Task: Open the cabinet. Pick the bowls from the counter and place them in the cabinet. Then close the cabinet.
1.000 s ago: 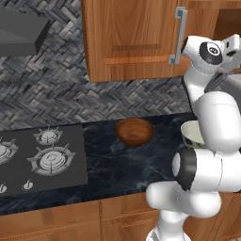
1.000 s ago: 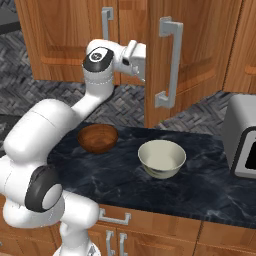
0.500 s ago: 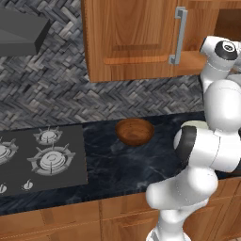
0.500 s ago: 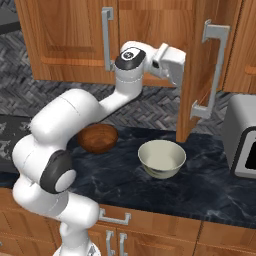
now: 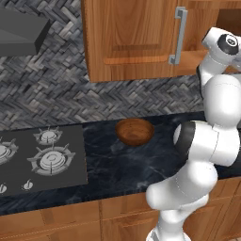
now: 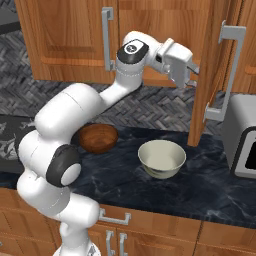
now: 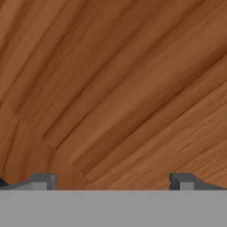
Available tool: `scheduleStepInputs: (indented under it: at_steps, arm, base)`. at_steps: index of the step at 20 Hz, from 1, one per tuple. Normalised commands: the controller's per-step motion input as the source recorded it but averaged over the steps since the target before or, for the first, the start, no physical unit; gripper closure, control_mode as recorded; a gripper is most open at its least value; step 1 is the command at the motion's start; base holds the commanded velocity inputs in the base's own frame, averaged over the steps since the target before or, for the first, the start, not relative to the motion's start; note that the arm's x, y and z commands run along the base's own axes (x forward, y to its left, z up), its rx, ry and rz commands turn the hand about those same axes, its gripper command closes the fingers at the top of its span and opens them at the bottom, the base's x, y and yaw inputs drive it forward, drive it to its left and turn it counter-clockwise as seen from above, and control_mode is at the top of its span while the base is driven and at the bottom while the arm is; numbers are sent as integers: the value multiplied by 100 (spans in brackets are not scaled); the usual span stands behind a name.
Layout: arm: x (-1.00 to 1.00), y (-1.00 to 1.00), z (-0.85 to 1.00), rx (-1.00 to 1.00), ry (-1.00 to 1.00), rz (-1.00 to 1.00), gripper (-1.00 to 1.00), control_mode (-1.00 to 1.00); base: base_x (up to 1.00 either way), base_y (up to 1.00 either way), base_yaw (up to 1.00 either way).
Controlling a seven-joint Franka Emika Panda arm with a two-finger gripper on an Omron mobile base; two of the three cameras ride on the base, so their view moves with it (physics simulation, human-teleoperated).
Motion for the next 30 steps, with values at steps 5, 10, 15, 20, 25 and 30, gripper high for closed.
scheduleStepInputs:
  at_steps: [5,10,15,20,25,30]
  arm:
    - [0,65,0,15,-9,19,-100,-100]
    - [0,59,-3,16,-11,30,-100,-100]
    - [-4,46,-2,17,-17,35,-100,-100]
    - [-5,47,-7,13,-16,46,-100,-100]
    - [-1,47,0,15,-13,50,-100,-100]
    - [0,46,0,18,-12,45,-100,-100]
  base:
    - [0,0,0]
    - [0,0,0]
    - [0,0,0]
    - [0,0,0]
    - [0,0,0]
    - [0,0,0]
